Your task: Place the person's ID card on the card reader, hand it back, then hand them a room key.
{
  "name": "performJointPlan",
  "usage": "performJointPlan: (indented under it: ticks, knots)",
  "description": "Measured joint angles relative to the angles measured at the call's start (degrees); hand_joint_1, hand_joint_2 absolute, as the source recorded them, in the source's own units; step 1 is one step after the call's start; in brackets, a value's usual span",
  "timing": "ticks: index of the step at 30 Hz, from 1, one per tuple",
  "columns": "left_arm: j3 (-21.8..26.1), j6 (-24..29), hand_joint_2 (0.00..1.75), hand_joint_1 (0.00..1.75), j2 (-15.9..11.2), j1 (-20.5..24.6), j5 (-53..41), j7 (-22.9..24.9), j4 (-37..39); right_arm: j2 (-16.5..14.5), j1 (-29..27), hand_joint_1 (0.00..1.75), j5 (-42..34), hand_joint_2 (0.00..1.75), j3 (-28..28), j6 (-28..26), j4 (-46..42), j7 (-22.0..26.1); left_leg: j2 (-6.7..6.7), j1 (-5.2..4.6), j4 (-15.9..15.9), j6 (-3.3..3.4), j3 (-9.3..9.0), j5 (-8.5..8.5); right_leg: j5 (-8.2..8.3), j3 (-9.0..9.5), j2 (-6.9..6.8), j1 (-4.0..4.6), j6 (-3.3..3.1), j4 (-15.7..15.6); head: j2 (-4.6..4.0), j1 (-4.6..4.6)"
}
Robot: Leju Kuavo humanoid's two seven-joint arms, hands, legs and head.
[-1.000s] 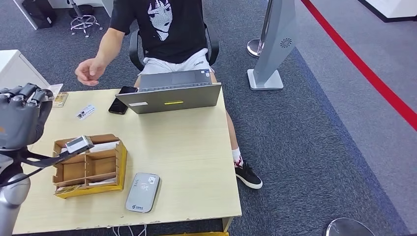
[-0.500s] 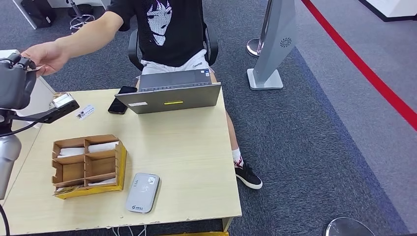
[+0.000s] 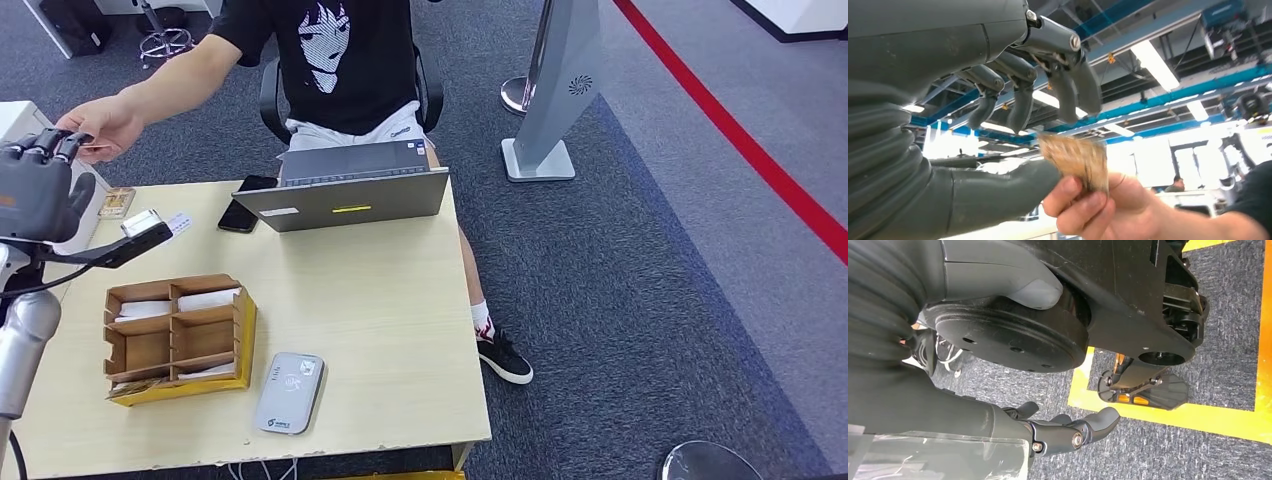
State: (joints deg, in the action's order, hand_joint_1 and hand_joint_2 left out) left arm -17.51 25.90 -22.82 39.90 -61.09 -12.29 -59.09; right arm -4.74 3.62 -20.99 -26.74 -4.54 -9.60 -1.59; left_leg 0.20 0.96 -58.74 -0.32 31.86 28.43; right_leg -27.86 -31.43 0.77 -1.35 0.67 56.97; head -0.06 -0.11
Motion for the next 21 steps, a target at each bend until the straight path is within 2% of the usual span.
performJointPlan:
  ticks: [3, 6, 10, 13, 15, 16, 18, 20, 21]
  knots:
    - [0.0, 2.2, 1.75, 0.0, 0.0, -3.0, 0.5, -0.4, -3.2, 0.0, 0.0, 0.0, -0.1, 1.75, 0.0, -0.4, 0.0, -0.1, 0.01, 0.0, 0.0, 0.0, -0.01, 0.0, 0.0, 0.01, 0.0, 0.0, 0.0, 0.0, 0.0, 0.0]
    - [0.7, 6.2, 1.75, 0.0, 0.0, -8.4, 0.7, -1.2, -10.5, 0.0, 0.0, 0.0, -0.7, 1.75, 0.0, -0.8, 0.0, -0.1, 0.04, -0.01, 0.0, 0.0, -0.03, 0.0, 0.0, 0.04, 0.02, -0.01, 0.01, 0.0, 0.0, 0.02]
    - [3.1, 11.6, 1.75, 0.0, -0.2, -20.2, -2.7, -2.1, -26.1, 0.0, -0.2, 0.0, -1.9, 1.75, 0.0, -1.5, 0.1, 0.0, 0.1, -0.02, 0.0, -0.04, -0.04, 0.11, -0.05, 0.04, 0.07, -0.02, 0.01, 0.0, 0.0, 0.02]
    - [5.5, 13.5, 1.75, 0.0, -0.6, -28.4, -4.7, -2.6, -36.1, 0.0, -0.3, 0.0, -2.5, 1.75, 0.1, -1.8, 0.1, 0.1, 0.02, -0.01, 0.0, -0.05, -0.03, 0.16, -0.12, 0.03, -0.03, -0.01, 0.01, 0.0, 0.02, 0.02]
    - [8.0, 13.7, 1.75, 0.0, -0.1, -33.3, -4.1, -5.6, -41.7, 0.0, -0.3, 0.0, -3.4, 1.75, 0.2, -2.1, 0.1, 0.1, -0.01, -0.01, 0.0, -0.05, -0.03, 0.18, -0.15, 0.09, -0.09, -0.01, 0.0, 0.0, 0.01, 0.02]
    - [9.8, 13.8, 1.75, 0.0, 0.9, -36.3, -2.6, -8.7, -44.9, -0.1, -0.4, 0.0, -4.0, 1.75, 0.4, -2.4, 0.1, 0.1, 0.05, -0.01, 0.1, -0.04, -0.06, 0.21, -0.16, 0.1, -0.03, -0.02, -0.01, 0.0, 0.0, 0.0]
    - [14.5, 13.9, 1.75, 0.0, 4.6, -43.6, 4.6, -17.3, -51.7, -0.3, -0.6, 0.0, -5.2, 1.75, 0.9, -3.0, 0.1, 0.3, 0.24, -0.02, 0.1, -0.02, -0.11, 0.3, -0.18, 0.09, 0.17, -0.02, -0.01, 0.0, 0.0, -0.03]
    - [20.3, 13.8, 1.75, 0.0, 9.4, -51.3, 16.9, -24.1, -58.2, -0.5, -0.9, 0.0, -6.5, 1.75, 1.6, -3.6, 0.1, 0.8, 0.32, -0.02, 0.1, 0.0, -0.15, 0.41, -0.24, 0.09, 0.28, -0.02, 0.05, -0.1, 0.0, -0.04]
    - [23.1, 12.8, 1.75, 0.0, 11.6, -54.9, 25.1, -25.9, -61.0, -0.7, -1.0, 0.0, -7.1, 1.75, 2.0, -4.0, 0.1, 1.2, 0.29, -0.02, 0.1, 0.01, -0.16, 0.45, -0.3, 0.1, 0.25, -0.02, 0.1, -0.1, 0.01, -0.02]
